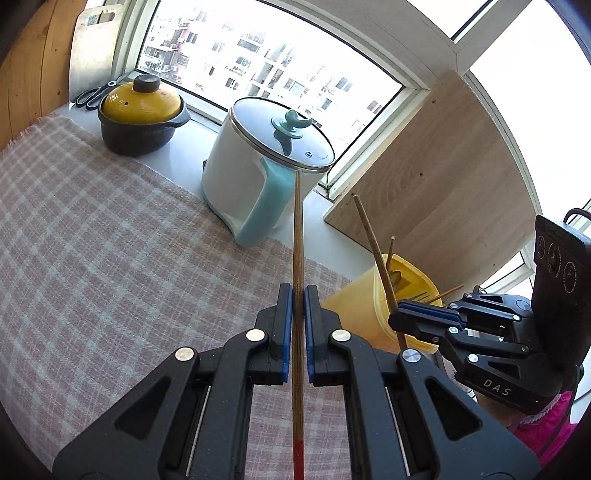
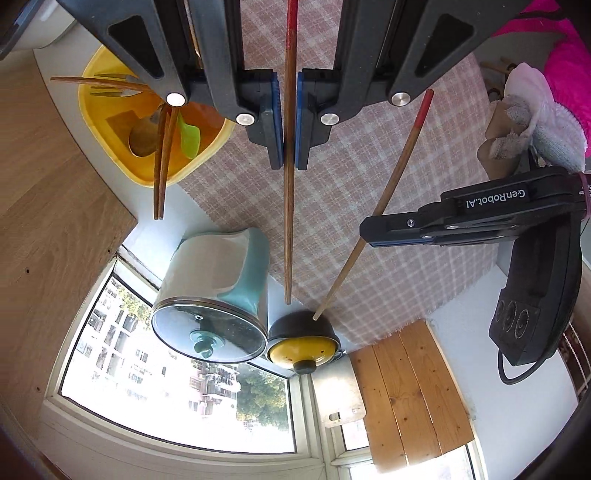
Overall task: Organize utensils
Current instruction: 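Carry both chopsticks upright in both tools to the yellow container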
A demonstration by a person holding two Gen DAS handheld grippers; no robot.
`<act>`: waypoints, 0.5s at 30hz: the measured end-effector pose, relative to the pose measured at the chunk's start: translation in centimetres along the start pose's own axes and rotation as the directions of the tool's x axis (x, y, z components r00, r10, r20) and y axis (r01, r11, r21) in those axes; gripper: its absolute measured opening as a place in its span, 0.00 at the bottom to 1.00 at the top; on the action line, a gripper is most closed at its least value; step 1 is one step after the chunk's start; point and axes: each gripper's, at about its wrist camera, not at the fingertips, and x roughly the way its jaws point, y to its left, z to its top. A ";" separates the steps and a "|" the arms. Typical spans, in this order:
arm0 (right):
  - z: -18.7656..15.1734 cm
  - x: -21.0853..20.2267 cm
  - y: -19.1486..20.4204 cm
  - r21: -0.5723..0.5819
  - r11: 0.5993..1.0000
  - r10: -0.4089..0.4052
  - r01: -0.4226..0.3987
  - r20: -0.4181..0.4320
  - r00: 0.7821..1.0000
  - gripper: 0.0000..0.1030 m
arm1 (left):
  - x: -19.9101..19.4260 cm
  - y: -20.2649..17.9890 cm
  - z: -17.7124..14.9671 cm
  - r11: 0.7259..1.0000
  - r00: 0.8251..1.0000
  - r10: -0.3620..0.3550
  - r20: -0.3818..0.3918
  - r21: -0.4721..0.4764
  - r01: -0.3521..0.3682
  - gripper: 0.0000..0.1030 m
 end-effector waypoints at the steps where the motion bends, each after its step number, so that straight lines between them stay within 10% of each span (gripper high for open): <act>1: 0.2 -0.3 -0.4 0.001 1.000 -0.005 0.005 0.005 1.000 0.03 | 0.2 -0.6 0.4 1.000 1.000 -0.007 0.005 0.002 0.007 0.04; 15: 1.4 -3.1 -7.4 0.074 0.997 -0.040 0.034 0.073 0.997 0.03 | 4.3 -7.8 4.6 0.995 0.996 -0.092 0.017 0.048 0.091 0.04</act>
